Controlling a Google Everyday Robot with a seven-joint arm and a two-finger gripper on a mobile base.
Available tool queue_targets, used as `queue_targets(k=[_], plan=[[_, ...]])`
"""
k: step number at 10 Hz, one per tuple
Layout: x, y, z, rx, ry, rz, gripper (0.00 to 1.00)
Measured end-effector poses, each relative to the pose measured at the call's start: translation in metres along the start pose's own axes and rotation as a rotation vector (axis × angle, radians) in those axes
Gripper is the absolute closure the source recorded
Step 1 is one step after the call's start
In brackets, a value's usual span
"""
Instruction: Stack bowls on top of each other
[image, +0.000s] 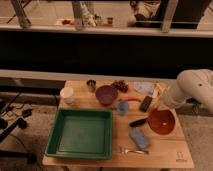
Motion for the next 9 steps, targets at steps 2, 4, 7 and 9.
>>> queue_targets(k=[2, 4, 7, 9], plan=[[-0.025, -0.015, 0.002, 0.006, -0.014, -0.036, 1.00], [-0.036, -0.023, 0.003, 0.008, -0.021, -0.054, 1.00], [-0.044, -0.026, 0.005, -0.001, -0.032, -0.072, 1.00], [-0.042, -0.025, 0.005, -0.001, -0.031, -0.069, 1.00]])
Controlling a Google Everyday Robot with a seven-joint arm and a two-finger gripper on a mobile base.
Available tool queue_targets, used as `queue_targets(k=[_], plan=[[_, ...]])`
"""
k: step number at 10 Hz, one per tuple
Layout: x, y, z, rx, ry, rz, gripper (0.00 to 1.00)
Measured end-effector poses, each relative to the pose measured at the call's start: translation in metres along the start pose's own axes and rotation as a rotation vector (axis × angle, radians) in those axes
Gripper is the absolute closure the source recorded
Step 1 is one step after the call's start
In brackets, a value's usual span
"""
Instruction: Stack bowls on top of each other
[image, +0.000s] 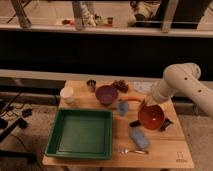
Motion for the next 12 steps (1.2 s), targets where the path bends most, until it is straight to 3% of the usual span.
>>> queue_targets(k=[7, 9, 12], plan=[[-0.002, -0.001, 0.002, -0.001, -0.002, -0.003, 1.00], [-0.004, -0.007, 0.001, 0.015, 0.005, -0.015, 1.00], [-0.056, -0.057, 0.008, 0.063, 0.015, -0.105, 1.00]])
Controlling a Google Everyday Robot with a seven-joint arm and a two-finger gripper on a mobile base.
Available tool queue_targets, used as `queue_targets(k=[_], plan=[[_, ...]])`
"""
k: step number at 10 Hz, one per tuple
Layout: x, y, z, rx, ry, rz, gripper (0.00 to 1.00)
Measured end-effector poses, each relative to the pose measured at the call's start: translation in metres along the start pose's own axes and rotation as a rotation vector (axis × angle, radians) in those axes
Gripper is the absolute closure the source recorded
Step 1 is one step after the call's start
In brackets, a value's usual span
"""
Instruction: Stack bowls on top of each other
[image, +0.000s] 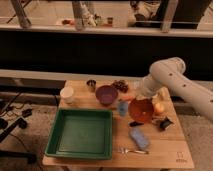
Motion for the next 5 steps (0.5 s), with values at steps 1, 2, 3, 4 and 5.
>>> queue_targets(k=[1, 2, 3, 4, 5], plan=[[-0.012, -0.015, 0.001, 0.012, 0.000, -0.027, 1.00], [-0.020, -0.025, 0.002, 0.021, -0.004, -0.046, 1.00], [-0.027, -0.035, 0.002, 0.029, -0.003, -0.072, 1.00], [-0.033, -0.045, 0.001, 0.038, -0.003, -0.095, 1.00], [-0.037, -0.051, 0.001, 0.043, -0.004, -0.109, 1.00]])
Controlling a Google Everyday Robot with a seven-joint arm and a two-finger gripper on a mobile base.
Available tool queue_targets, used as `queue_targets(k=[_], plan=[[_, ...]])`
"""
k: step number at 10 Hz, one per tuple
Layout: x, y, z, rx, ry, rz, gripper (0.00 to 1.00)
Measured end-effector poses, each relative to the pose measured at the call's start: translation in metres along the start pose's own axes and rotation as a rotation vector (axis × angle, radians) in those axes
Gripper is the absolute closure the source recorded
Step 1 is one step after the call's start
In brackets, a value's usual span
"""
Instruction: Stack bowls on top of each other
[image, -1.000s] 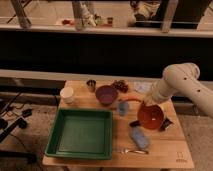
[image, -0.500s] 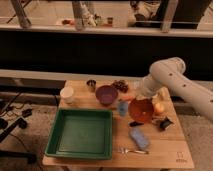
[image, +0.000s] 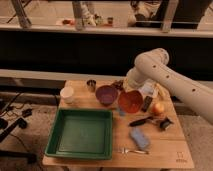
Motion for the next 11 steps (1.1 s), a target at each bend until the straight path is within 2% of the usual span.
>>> queue_targets(k=[5, 11], plan=[[-0.026, -0.031, 0.015, 0.023, -0.016, -0.072, 1.00], [-0.057, -0.062, 0.038, 0.031, -0.023, -0.156, 1.00]])
